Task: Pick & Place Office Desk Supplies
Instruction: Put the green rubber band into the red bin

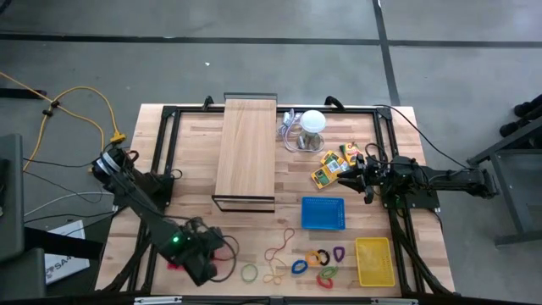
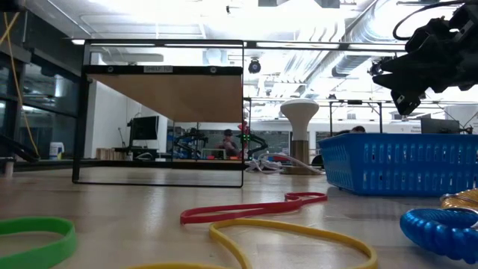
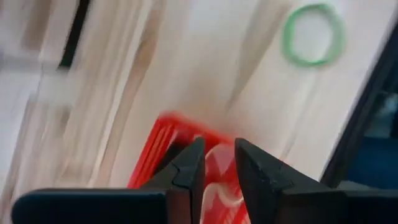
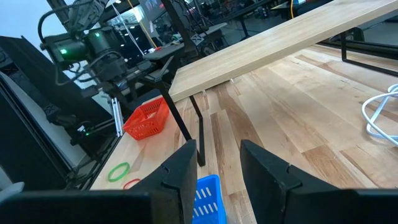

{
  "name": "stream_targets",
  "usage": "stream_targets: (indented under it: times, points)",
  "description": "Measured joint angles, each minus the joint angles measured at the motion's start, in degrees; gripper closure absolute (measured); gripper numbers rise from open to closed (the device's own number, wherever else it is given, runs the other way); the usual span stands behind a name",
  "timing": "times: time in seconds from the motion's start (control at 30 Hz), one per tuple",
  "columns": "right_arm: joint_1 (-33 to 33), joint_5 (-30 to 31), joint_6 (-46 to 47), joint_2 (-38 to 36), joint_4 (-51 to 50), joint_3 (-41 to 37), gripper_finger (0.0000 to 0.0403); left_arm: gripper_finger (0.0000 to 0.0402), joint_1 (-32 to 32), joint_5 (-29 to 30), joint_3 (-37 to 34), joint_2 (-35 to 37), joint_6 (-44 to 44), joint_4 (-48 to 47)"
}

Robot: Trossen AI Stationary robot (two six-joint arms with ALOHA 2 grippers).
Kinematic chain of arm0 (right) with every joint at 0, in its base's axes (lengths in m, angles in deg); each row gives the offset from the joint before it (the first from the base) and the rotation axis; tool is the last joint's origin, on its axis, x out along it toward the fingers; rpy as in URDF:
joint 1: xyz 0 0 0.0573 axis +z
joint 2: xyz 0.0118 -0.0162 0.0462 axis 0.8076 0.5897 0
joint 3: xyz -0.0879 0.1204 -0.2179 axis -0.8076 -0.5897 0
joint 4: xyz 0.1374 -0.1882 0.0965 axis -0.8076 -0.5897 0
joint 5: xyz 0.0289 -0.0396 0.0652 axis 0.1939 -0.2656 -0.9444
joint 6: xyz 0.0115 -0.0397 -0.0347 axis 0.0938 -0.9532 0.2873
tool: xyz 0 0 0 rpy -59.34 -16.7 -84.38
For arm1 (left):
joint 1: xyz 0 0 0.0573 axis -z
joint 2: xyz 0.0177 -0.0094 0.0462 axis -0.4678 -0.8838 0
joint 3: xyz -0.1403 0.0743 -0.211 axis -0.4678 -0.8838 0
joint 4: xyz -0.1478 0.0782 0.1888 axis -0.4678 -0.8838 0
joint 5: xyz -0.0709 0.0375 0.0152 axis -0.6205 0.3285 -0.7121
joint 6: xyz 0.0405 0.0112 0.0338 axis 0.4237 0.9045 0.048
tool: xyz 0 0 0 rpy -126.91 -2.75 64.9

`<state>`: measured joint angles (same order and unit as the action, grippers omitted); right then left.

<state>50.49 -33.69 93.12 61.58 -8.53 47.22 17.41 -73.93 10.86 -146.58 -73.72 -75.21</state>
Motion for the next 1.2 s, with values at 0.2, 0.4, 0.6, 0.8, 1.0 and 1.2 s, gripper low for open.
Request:
stream_targets:
  times: [0.2,0.4,0.6,0.8,1.0,1.2]
  points:
    - [0.00,-0.01,0.00,0.00,-0.01,0.00,0.0292,0.0318,-4.91,0.19,0.00,0.00,19.76,8.92]
    - [-0.01,-0.01,0.00,-0.01,-0.01,0.00,0.0292,0.0318,-7.86,0.26,0.00,0.00,28.23,12.08]
    - [-0.01,0.01,0.00,0.00,0.01,0.00,0.0292,0.0318,-8.84,0.41,-0.02,-0.77,29.00,13.86]
    - [0.00,-0.01,0.00,-0.02,-0.01,0.00,0.0292,0.0318,-8.12,-1.52,-0.02,-5.21,35.10,21.13]
    - [-0.02,0.01,0.00,-0.02,0.01,0.00,0.0292,0.0318,-7.93,-1.88,-0.02,-8.88,34.93,25.57]
    - [0.00,0.01,0.00,0.00,0.01,0.00,0.0292,0.0318,-7.94,-1.70,-0.02,-11.84,33.60,28.09]
